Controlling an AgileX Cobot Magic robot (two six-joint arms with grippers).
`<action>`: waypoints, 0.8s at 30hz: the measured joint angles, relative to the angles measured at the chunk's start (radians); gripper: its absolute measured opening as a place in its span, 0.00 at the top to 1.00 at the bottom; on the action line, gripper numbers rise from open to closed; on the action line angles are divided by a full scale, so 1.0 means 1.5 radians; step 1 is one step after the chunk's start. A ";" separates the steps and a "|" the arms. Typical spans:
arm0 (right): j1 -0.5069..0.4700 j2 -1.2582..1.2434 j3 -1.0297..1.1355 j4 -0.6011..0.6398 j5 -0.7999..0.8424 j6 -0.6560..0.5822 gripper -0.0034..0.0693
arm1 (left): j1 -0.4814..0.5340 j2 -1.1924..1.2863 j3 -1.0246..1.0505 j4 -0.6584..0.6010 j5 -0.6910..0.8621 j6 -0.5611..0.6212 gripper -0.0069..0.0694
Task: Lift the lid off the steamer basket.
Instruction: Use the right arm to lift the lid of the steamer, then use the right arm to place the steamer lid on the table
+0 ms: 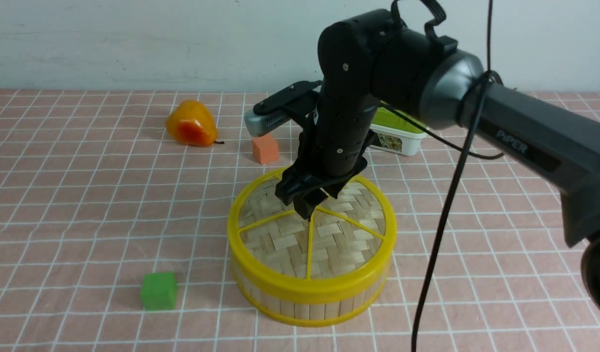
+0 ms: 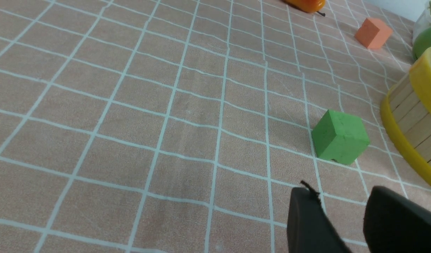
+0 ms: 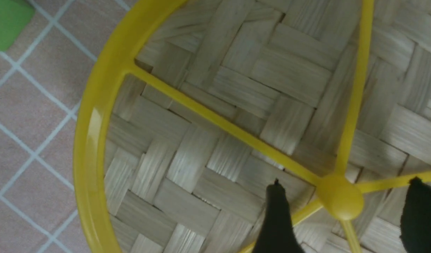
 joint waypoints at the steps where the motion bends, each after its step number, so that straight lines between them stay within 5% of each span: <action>1: 0.000 0.003 0.000 0.000 -0.001 0.000 0.40 | 0.000 0.000 0.000 0.000 0.000 0.000 0.60; 5: 0.000 0.007 0.000 0.001 -0.002 0.000 0.51 | 0.000 0.000 0.000 0.000 0.000 0.000 0.60; 11: 0.001 0.007 -0.003 0.002 -0.004 0.000 0.83 | 0.000 0.000 0.000 0.000 -0.001 0.000 0.60; 24: -0.006 -0.095 -0.021 -0.044 0.003 -0.013 0.84 | 0.000 0.000 0.000 0.000 -0.001 0.000 0.60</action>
